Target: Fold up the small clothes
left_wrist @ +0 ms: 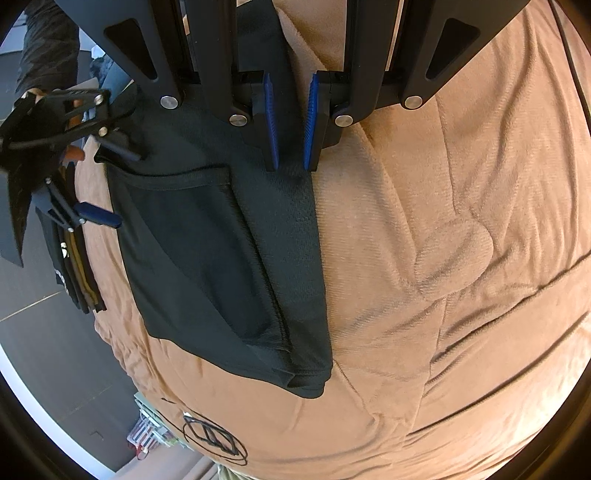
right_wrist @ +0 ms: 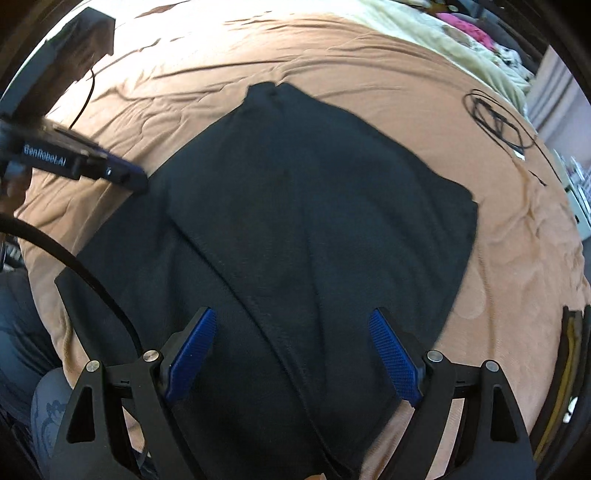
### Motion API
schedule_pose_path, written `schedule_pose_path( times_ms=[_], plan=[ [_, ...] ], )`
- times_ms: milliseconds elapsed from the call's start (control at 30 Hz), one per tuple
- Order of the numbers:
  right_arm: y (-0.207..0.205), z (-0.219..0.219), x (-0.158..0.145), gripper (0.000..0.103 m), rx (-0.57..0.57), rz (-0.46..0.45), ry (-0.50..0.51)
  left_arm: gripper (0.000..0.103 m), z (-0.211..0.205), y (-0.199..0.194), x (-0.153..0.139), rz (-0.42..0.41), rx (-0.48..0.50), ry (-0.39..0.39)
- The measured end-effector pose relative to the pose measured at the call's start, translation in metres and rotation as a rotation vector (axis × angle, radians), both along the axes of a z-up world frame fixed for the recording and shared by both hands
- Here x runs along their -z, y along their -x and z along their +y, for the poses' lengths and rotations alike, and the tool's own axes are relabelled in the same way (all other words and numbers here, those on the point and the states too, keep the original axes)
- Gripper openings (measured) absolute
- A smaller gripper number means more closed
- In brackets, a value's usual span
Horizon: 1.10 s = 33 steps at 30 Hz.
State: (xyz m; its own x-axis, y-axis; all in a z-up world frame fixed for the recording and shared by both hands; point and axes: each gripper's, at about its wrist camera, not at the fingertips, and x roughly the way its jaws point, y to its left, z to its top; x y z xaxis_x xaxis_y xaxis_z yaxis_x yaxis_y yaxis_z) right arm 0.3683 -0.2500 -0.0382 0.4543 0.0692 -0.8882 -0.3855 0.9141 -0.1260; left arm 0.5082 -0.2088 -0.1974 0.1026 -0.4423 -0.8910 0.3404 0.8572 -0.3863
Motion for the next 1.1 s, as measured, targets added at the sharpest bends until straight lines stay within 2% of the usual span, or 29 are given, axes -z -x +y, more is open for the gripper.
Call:
schedule_pose_path(
  times_ms=[133,300,367,400,700,867,933,1100],
  plan=[
    [-0.012,0.011,0.01,0.084,-0.014,-0.013,0.026,0.015,-0.001,-0.001,0.002,0.004,0.0,0.004],
    [-0.03,0.016,0.012,0.084,0.023,-0.038,0.048,0.016,0.001,-0.004,0.004,0.007,0.0,0.003],
    [-0.037,0.013,0.013,0.084,0.058,-0.043,0.044,0.016,0.0,-0.006,0.005,0.008,0.0,0.001],
    [-0.041,0.01,0.013,0.084,0.138,-0.039,0.076,0.016,0.0,-0.007,0.005,0.008,-0.001,0.0],
    [-0.062,-0.04,0.013,0.084,0.338,-0.08,0.002,0.016,-0.004,-0.017,0.007,0.004,0.007,-0.013],
    [-0.059,-0.073,0.007,0.084,0.481,-0.104,-0.066,0.016,-0.009,-0.02,0.005,-0.002,0.012,-0.017],
    [-0.054,-0.085,0.004,0.084,0.524,-0.125,-0.065,0.016,-0.009,-0.021,0.005,-0.002,0.011,-0.017],
    [-0.04,-0.104,-0.006,0.084,0.562,-0.157,-0.149,0.016,-0.009,-0.022,0.006,0.0,0.006,-0.017]
  ],
)
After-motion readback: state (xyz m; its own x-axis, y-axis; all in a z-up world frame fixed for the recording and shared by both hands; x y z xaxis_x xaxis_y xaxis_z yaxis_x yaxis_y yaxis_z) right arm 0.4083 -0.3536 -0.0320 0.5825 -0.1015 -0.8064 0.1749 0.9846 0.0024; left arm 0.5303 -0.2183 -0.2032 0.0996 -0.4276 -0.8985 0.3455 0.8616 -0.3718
